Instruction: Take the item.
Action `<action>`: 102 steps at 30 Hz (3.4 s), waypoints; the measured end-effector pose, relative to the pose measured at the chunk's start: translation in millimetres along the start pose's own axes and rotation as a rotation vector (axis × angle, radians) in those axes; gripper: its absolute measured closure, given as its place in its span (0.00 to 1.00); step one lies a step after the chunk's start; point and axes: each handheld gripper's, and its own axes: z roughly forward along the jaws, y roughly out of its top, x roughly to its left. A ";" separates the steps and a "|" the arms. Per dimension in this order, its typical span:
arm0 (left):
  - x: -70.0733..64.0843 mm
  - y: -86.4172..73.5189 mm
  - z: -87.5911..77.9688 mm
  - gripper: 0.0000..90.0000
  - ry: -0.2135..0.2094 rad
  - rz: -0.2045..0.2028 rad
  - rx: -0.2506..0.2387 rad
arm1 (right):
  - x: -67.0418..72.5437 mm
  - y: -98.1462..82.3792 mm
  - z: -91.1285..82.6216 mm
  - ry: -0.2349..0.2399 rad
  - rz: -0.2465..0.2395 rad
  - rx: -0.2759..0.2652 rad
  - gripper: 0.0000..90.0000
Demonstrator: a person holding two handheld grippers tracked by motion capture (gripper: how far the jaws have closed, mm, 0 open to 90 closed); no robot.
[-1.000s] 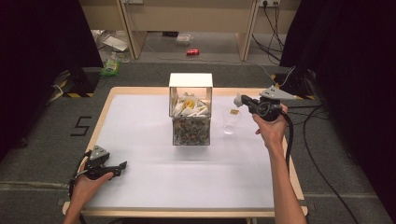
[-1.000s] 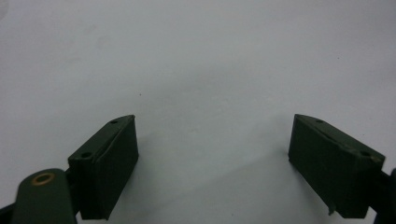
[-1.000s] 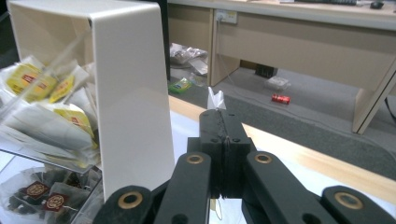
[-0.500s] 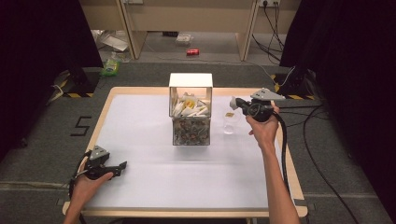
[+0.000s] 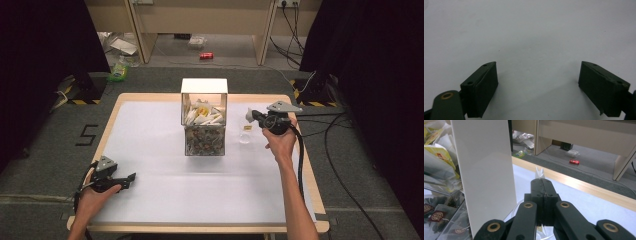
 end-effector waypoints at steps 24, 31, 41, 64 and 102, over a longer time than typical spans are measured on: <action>-0.1 0.0 0.0 0.17 -0.001 -0.001 0.000 | 4.4 -24.8 24.0 0.001 -0.007 0.089 1.00; -0.1 0.0 0.0 0.17 -0.001 -0.001 0.000 | 4.8 -27.5 28.9 -0.004 -0.014 0.109 1.00; 0.0 0.0 0.0 0.17 -0.001 -0.001 0.000 | 3.7 -26.4 28.1 0.002 -0.007 0.098 0.94; -0.1 0.0 0.0 0.17 -0.001 -0.001 0.000 | -0.9 -18.9 8.6 -0.043 0.070 0.094 0.34; 0.6 0.0 0.0 0.17 -0.006 -0.002 0.000 | 18.0 -60.4 -35.4 -0.041 0.085 0.157 0.21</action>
